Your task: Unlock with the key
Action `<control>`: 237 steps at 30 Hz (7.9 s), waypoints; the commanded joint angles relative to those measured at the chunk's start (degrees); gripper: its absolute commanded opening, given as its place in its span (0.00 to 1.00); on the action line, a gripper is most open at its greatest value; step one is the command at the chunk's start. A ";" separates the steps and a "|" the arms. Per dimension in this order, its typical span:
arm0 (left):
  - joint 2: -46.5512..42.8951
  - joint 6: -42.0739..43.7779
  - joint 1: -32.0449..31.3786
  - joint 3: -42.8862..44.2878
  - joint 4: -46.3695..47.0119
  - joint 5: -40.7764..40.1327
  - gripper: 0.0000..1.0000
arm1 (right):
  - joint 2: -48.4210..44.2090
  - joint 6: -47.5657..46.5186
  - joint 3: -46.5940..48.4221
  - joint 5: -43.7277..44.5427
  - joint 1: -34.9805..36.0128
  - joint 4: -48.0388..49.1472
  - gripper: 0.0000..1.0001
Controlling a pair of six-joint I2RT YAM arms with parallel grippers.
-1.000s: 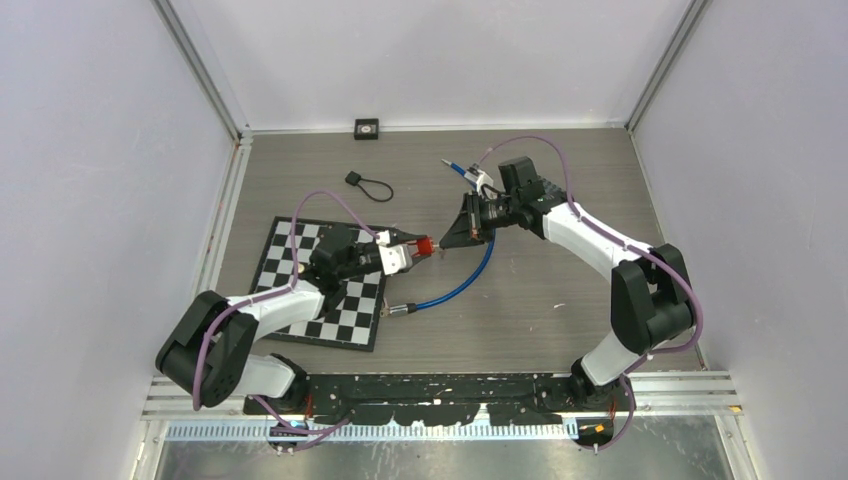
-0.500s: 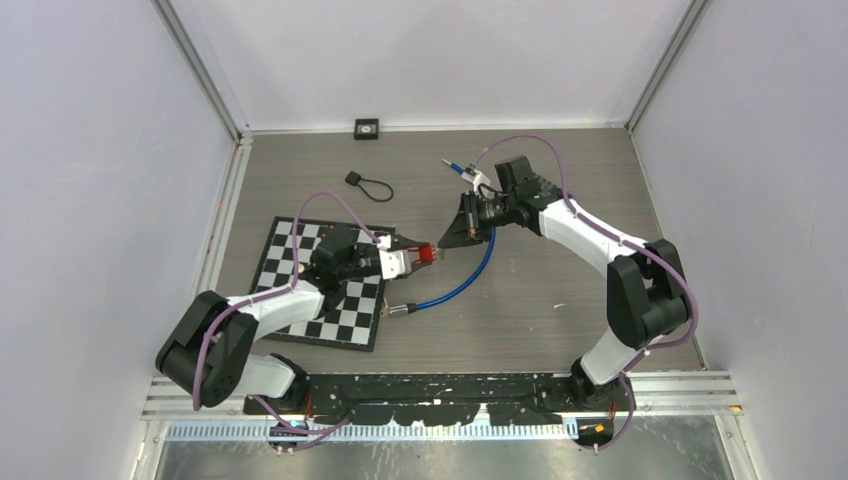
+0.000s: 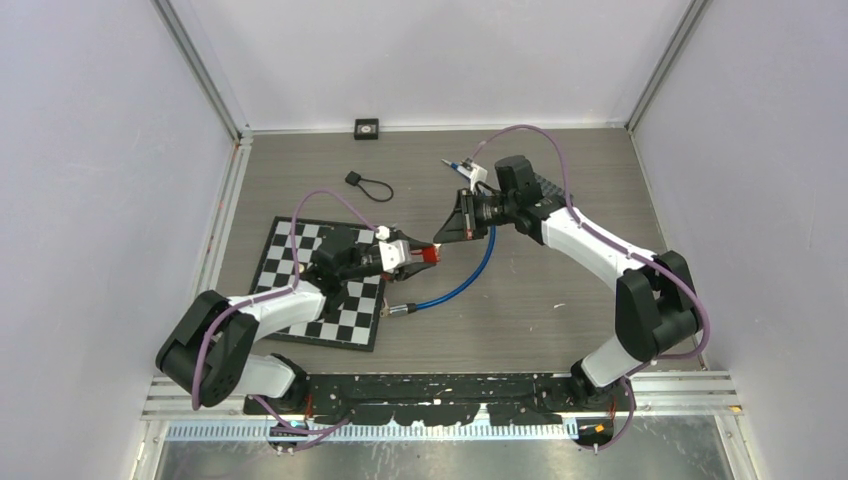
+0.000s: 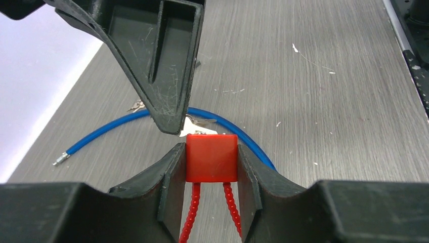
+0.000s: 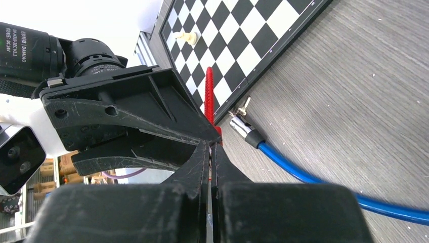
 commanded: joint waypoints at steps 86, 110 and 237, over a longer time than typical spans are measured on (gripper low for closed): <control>16.04 5.11 -8.80 32.34 -38.42 -19.41 1.00 | -21.83 -10.92 -10.39 4.71 -21.29 -3.14 0.00; 21.06 -13.95 -12.22 50.63 -54.43 -6.50 0.51 | -20.39 -1.80 -10.71 0.33 -18.87 4.76 0.00; 24.57 -10.03 -7.40 56.94 -72.81 14.32 0.00 | -17.00 -36.98 -6.67 -7.25 -11.17 -16.37 0.29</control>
